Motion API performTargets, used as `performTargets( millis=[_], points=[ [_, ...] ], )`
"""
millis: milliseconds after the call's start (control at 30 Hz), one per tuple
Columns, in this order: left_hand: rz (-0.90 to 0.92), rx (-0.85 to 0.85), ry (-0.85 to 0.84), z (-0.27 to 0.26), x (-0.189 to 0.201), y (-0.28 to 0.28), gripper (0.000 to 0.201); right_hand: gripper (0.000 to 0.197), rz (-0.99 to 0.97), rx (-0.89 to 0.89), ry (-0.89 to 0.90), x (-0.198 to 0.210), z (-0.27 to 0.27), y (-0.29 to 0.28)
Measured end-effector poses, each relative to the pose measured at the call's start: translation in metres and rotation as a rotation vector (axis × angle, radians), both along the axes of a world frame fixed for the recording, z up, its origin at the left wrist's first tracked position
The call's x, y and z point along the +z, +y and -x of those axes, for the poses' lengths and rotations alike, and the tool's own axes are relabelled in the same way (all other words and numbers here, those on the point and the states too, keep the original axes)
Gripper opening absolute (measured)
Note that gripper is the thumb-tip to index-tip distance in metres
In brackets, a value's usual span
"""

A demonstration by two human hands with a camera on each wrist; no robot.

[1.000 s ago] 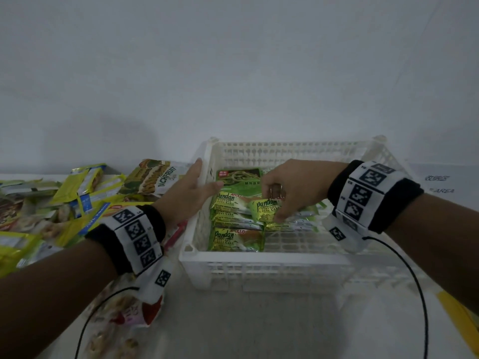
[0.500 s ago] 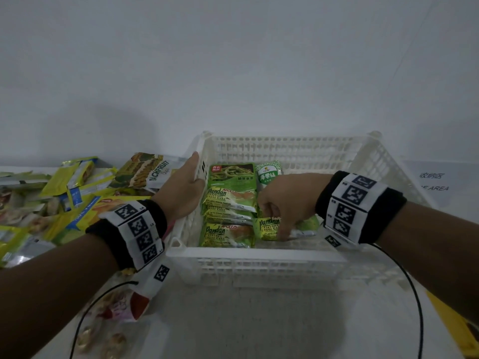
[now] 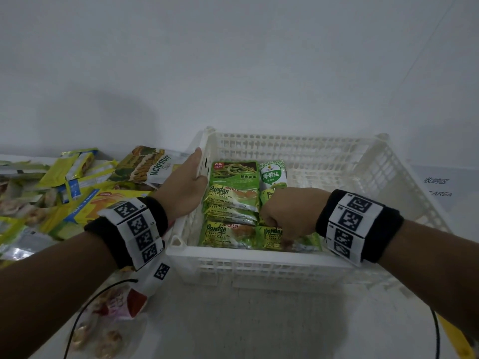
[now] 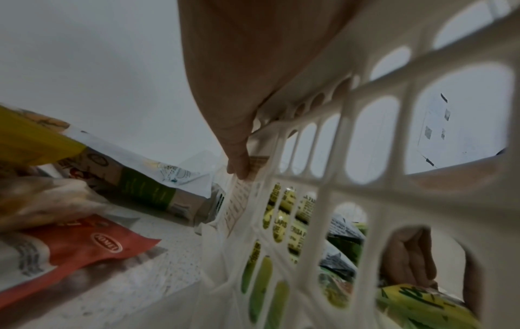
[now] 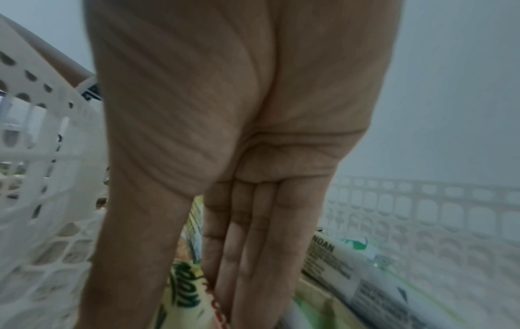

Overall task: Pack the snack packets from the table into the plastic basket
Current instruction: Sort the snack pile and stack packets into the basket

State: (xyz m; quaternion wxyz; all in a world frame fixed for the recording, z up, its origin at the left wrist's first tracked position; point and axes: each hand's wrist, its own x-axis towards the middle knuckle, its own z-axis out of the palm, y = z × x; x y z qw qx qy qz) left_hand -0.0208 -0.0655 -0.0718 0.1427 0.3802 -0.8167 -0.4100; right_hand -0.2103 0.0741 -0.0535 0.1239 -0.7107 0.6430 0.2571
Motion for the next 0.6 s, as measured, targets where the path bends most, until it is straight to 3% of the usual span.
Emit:
performTargets(
  millis=[400, 600],
  points=[
    [0.006, -0.017, 0.001, -0.0019, 0.0034, 0.0021, 0.067, 0.034, 0.051, 0.041, 0.057, -0.0033, -0.0044, -0.0006],
    [0.017, -0.012, 0.004, -0.0012, 0.0022, 0.0013, 0.067, 0.048, 0.056, 0.084, 0.108, -0.0067, -0.0067, -0.0023]
  ],
)
